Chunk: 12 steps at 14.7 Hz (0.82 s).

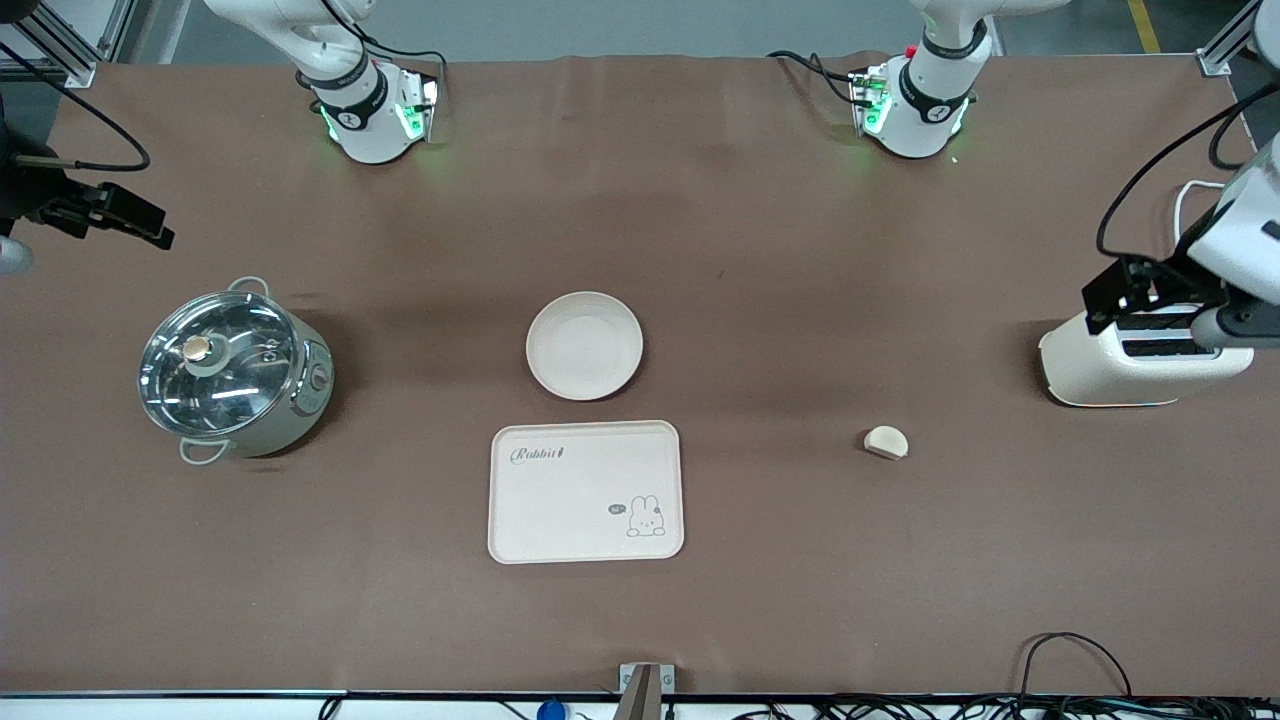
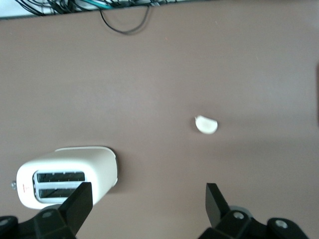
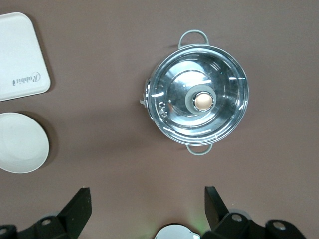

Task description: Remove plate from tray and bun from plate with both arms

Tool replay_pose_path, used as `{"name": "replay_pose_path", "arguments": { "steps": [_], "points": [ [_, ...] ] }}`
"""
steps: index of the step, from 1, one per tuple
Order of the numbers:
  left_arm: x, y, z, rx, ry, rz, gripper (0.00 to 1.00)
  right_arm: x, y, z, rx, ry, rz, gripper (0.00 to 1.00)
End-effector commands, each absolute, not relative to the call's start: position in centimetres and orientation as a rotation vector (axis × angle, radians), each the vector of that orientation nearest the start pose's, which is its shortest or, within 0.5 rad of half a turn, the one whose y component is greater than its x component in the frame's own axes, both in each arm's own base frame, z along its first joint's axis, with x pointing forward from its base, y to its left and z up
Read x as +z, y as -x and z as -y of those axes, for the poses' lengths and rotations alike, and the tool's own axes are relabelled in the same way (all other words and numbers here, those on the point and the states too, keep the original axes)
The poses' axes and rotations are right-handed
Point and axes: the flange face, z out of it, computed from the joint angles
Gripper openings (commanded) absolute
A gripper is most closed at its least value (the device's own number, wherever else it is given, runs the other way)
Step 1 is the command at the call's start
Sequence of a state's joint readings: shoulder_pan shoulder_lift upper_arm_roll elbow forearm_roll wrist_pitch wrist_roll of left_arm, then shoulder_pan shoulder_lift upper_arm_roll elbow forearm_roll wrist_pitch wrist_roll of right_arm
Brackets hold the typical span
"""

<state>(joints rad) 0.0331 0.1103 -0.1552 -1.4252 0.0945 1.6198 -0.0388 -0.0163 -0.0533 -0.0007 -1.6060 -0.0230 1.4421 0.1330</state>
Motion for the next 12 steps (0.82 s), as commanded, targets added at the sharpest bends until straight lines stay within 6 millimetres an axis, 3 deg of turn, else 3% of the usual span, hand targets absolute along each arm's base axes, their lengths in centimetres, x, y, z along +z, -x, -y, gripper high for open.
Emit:
{"name": "replay_pose_path", "arguments": {
  "steps": [1,6,12],
  "points": [
    [64.5,-56.9,4.8,-0.104,3.077,-0.189,1.00,62.5,-51.9,1.4,0.163,3.192,-0.269,1.00],
    [64.7,-52.8,4.5,-0.031,3.124,-0.189,1.00,62.6,-52.0,1.5,0.155,3.176,-0.258,1.00],
    [64.8,-52.5,4.9,-0.021,3.120,-0.263,1.00,62.6,-52.0,0.6,0.150,3.159,-0.233,1.00]
  ]
}}
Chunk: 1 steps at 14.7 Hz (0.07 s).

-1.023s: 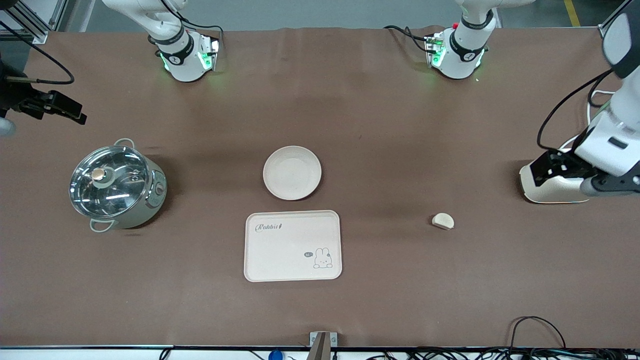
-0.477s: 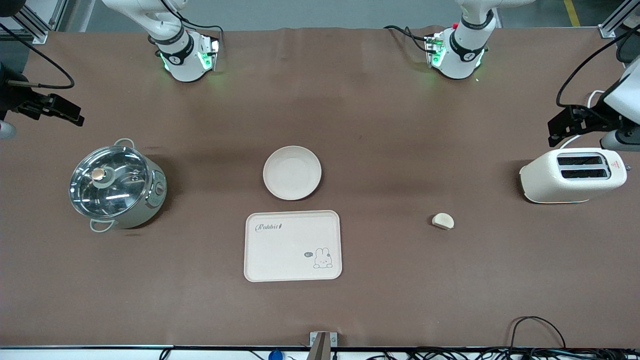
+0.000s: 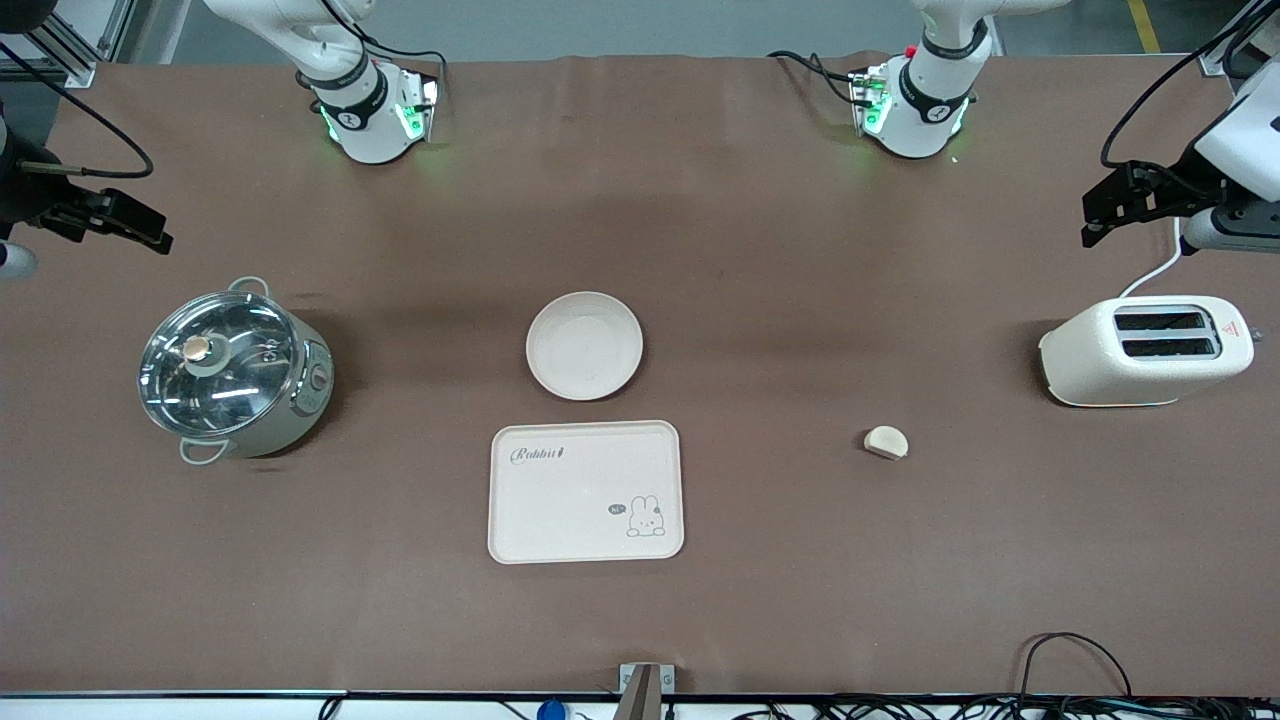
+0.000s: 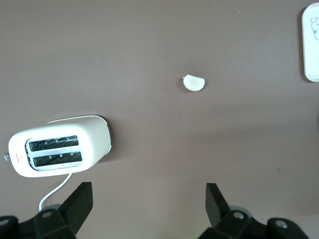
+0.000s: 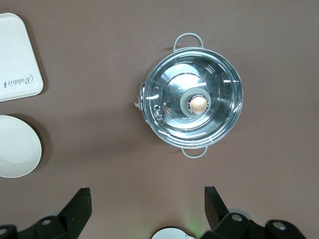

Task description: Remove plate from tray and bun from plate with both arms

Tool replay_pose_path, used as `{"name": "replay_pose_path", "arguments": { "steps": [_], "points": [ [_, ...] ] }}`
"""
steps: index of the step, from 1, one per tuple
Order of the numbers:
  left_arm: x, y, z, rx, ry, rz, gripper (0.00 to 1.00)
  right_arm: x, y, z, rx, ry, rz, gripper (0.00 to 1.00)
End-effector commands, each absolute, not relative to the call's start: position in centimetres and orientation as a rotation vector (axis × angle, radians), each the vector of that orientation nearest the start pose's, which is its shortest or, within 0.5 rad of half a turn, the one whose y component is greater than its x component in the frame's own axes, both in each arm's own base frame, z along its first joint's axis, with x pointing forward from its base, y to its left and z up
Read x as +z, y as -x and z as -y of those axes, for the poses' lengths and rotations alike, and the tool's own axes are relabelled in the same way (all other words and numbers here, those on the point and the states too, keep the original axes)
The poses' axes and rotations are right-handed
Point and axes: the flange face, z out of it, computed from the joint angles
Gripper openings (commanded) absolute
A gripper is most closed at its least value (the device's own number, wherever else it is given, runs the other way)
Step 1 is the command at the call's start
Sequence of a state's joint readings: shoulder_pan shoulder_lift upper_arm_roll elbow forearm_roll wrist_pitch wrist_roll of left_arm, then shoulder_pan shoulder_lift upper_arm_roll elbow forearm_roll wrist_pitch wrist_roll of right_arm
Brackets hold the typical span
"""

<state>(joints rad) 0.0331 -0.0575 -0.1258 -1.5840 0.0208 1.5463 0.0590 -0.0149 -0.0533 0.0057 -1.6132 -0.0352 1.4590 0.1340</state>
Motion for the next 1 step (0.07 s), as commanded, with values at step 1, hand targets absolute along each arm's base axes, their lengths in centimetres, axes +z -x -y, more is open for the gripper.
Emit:
{"name": "replay_pose_path", "arguments": {
  "steps": [1],
  "points": [
    [64.76,-52.31,4.92,-0.004,3.120,-0.261,1.00,62.50,-52.03,0.49,0.153,3.160,-0.230,1.00]
  ]
}}
